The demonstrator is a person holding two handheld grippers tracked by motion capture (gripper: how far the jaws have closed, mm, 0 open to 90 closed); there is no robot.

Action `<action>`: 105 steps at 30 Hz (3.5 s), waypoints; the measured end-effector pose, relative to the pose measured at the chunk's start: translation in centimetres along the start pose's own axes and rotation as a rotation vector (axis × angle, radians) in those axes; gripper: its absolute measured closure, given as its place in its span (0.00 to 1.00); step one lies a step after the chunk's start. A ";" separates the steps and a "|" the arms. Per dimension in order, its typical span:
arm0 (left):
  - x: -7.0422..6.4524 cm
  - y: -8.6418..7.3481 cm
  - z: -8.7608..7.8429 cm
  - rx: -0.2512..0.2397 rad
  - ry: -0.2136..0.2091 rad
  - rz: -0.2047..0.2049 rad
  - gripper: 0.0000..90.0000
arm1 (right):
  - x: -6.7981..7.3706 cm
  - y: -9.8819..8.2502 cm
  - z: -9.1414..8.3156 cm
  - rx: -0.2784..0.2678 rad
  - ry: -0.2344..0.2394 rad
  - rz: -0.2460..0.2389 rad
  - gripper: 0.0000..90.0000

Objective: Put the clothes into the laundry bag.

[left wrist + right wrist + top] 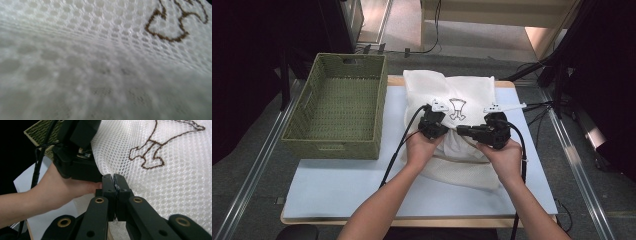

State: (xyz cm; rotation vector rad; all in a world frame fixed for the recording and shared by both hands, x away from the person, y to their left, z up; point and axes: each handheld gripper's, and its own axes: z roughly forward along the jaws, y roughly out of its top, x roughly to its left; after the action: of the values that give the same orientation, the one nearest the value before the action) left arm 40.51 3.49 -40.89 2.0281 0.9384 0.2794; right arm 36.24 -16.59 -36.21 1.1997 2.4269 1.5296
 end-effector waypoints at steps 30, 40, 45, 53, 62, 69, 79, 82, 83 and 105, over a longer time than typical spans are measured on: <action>-2.9 -3.6 -0.8 0.091 -0.154 0.118 1.00 | -0.4 0.1 -0.3 -0.006 -0.014 0.010 1.00; -1.8 -2.2 1.0 0.009 -0.034 0.097 1.00 | -1.0 -0.2 0.2 0.007 -0.024 0.024 1.00; -1.6 -1.9 1.3 -0.022 0.041 0.084 1.00 | -1.4 -0.3 0.4 0.012 -0.031 0.032 1.00; -1.0 -1.3 1.7 -0.016 0.104 0.023 1.00 | -1.2 -0.3 0.9 0.013 -0.045 0.021 1.00; -0.9 -0.3 2.0 -0.003 0.114 0.002 1.00 | -1.2 -0.1 1.0 0.007 -0.069 0.017 1.00; -2.6 -2.9 -2.5 -0.021 0.043 0.047 1.00 | -1.8 -0.1 0.2 -0.009 -0.072 0.037 1.00; -1.8 -6.6 -3.3 0.014 0.069 0.008 1.00 | -1.5 0.1 0.2 -0.007 -0.072 0.035 1.00; -1.5 -6.3 -2.1 -0.007 0.079 -0.012 1.00 | -1.6 0.0 0.4 -0.002 -0.073 0.036 1.00; -1.5 -6.1 -1.7 -0.004 0.084 -0.012 1.00 | -1.6 0.0 0.4 -0.002 -0.072 0.037 1.00; -0.2 -1.1 4.3 -0.089 0.206 -0.043 1.00 | -1.4 -0.3 1.4 0.020 -0.079 0.033 1.00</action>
State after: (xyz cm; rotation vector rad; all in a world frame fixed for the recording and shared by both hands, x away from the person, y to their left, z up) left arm 41.95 1.06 -44.27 1.9209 1.0755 0.5057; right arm 37.68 -16.48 -37.65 1.2843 2.3896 1.4412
